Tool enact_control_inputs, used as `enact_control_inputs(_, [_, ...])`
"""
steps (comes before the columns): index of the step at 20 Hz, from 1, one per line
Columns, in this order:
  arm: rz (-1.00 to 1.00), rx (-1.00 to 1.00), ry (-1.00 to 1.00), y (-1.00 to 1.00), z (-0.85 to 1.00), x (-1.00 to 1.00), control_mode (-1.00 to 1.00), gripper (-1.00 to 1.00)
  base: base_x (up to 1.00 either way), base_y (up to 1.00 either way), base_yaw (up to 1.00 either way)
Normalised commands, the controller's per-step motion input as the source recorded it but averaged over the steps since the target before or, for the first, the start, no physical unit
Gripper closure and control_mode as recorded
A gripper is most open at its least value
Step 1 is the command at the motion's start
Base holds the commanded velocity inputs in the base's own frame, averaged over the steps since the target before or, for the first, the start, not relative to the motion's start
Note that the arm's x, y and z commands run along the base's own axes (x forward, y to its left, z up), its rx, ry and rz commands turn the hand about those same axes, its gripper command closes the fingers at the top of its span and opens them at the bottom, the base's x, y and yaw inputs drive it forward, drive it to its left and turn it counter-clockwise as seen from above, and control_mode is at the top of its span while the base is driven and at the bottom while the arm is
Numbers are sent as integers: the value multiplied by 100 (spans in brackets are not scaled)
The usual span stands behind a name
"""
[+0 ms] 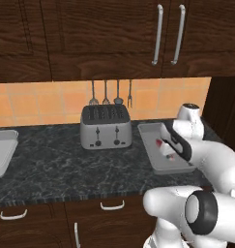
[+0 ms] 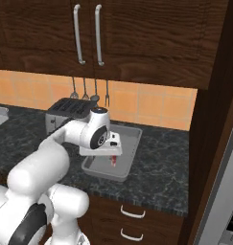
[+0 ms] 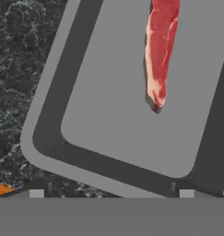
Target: Place one sweet potato and one steak in each tupperware on the nearby counter, to pack two identical lunches.
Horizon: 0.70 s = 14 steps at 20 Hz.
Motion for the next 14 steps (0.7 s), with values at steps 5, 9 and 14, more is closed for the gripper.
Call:
enact_control_inputs(5, [-1,0,-7,41,49,-97,-100,-100,0,0,0])
enact_control_inputs(9, [-6,0,-7,49,45,-85,-100,-100,0,0,0])
enact_control_inputs(14, [-5,0,-26,35,55,-48,-100,-100,0,0,0])
